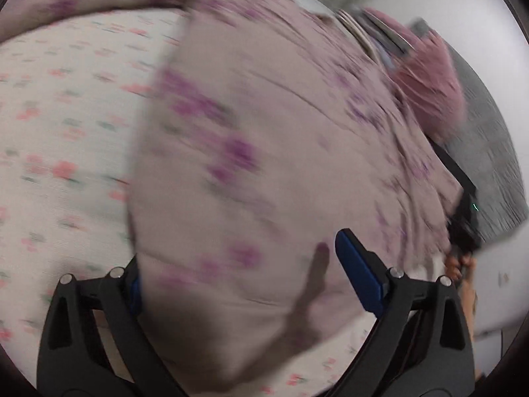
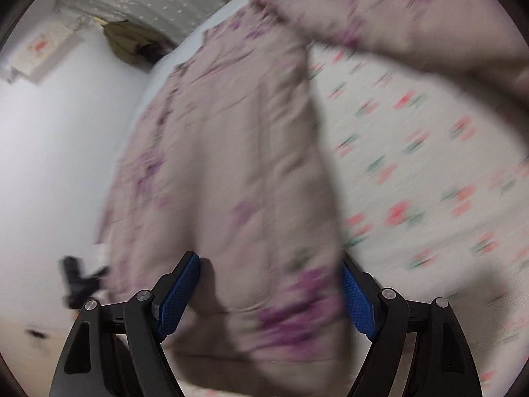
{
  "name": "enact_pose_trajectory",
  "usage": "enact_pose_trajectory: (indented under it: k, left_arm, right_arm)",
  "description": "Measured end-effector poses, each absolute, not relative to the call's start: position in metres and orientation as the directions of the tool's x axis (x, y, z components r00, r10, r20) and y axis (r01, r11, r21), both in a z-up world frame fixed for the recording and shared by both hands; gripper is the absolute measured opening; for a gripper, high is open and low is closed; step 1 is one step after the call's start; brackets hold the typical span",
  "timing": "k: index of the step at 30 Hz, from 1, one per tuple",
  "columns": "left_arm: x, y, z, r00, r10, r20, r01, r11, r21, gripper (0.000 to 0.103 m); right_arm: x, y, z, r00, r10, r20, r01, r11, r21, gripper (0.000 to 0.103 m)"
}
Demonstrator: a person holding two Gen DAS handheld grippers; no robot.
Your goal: Fold large clothes
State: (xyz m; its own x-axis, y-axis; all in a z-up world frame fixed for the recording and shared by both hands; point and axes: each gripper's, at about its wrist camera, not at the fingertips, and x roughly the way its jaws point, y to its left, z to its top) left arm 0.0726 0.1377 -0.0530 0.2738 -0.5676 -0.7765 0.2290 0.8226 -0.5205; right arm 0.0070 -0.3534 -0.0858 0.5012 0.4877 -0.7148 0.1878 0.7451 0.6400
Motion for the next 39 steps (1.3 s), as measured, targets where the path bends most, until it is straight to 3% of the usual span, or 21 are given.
enact_pose_trajectory:
  k: [1,2,3,4,5,7,9,11,13,17,19,20,24,26,30,32,34,39]
  left_arm:
    - [0.067,0.121,-0.051,0.287,-0.530,-0.798,0.255,0.845,-0.470,0.089]
    - [0.064,0.113,-0.049,0.296,-0.491,-0.819,0.264,0.867,-0.423,0.073]
    - [0.062,0.108,-0.044,0.317,-0.440,-0.840,0.255,0.893,-0.371,0.045]
    - [0.062,0.109,-0.041,0.323,-0.422,-0.847,0.237,0.903,-0.359,0.030]
    - [0.061,0.117,-0.029,0.323,-0.460,-0.827,0.195,0.888,-0.417,0.026]
    - [0.058,0.138,-0.001,0.361,-0.566,-0.742,0.151,0.820,-0.552,0.023]
    - [0.049,0.152,0.028,0.411,-0.605,-0.682,0.162,0.784,-0.599,0.022]
    - [0.041,0.157,0.046,0.427,-0.611,-0.667,0.165,0.778,-0.607,0.021]
    - [0.038,0.153,0.039,0.372,-0.575,-0.729,0.151,0.812,-0.564,0.022]
    - [0.038,0.127,-0.021,0.252,-0.294,-0.922,0.167,0.952,-0.258,0.032]
    - [0.037,0.127,-0.031,0.244,-0.276,-0.930,0.165,0.956,-0.241,0.038]
    - [0.036,0.129,-0.021,0.271,-0.279,-0.921,0.160,0.957,-0.243,0.043]
    - [0.033,0.136,0.019,0.387,-0.243,-0.890,0.176,0.966,-0.188,0.074]
    - [0.038,0.147,0.031,0.447,-0.251,-0.858,0.177,0.966,-0.190,0.082]
    - [0.059,0.189,0.035,0.527,-0.281,-0.802,0.093,0.957,-0.275,0.084]
    - [0.081,0.217,0.025,0.574,-0.332,-0.749,0.013,0.918,-0.397,0.084]
    - [0.103,0.251,0.010,0.612,-0.301,-0.732,-0.112,0.883,-0.456,0.084]
    - [0.146,0.313,-0.011,0.694,-0.135,-0.707,-0.299,0.840,-0.453,0.084]
  right_arm:
    - [0.007,-0.345,-0.087,0.497,0.495,-0.712,0.179,0.745,0.643,0.081]
    - [0.005,-0.340,-0.087,0.498,0.482,-0.721,0.182,0.755,0.631,0.072]
    - [0.005,-0.338,-0.086,0.493,0.496,-0.715,0.190,0.740,0.645,0.061]
    - [0.003,-0.339,-0.086,0.483,0.523,-0.703,0.212,0.709,0.673,0.031]
    - [-0.001,-0.339,-0.083,0.484,0.537,-0.691,0.228,0.685,0.692,0.022]
    - [-0.013,-0.337,-0.058,0.531,0.500,-0.684,0.200,0.710,0.675,0.019]
    - [-0.031,-0.335,-0.023,0.590,0.492,-0.640,0.145,0.715,0.684,0.019]
    - [-0.048,-0.334,0.008,0.625,0.451,-0.637,0.121,0.750,0.650,0.019]
    - [-0.057,-0.333,0.017,0.611,0.381,-0.694,0.148,0.806,0.573,0.019]
    - [-0.049,-0.315,-0.026,0.449,0.154,-0.880,0.239,0.928,0.285,0.021]
    - [-0.042,-0.312,-0.057,0.363,0.100,-0.926,0.260,0.944,0.204,0.030]
    - [-0.042,-0.313,-0.060,0.360,0.081,-0.929,0.267,0.946,0.186,0.039]
    - [-0.046,-0.315,-0.032,0.390,0.023,-0.920,0.291,0.945,0.148,0.047]
    - [-0.052,-0.314,-0.007,0.459,-0.020,-0.888,0.296,0.946,0.131,0.051]
    - [-0.046,-0.301,0.039,0.612,-0.028,-0.791,0.271,0.946,0.176,0.079]
    - [-0.029,-0.290,0.049,0.649,-0.025,-0.760,0.240,0.955,0.173,0.081]
    - [-0.006,-0.275,0.047,0.660,0.015,-0.751,0.196,0.962,0.191,0.081]
    - [0.044,-0.235,0.020,0.664,0.117,-0.739,0.089,0.968,0.233,0.081]
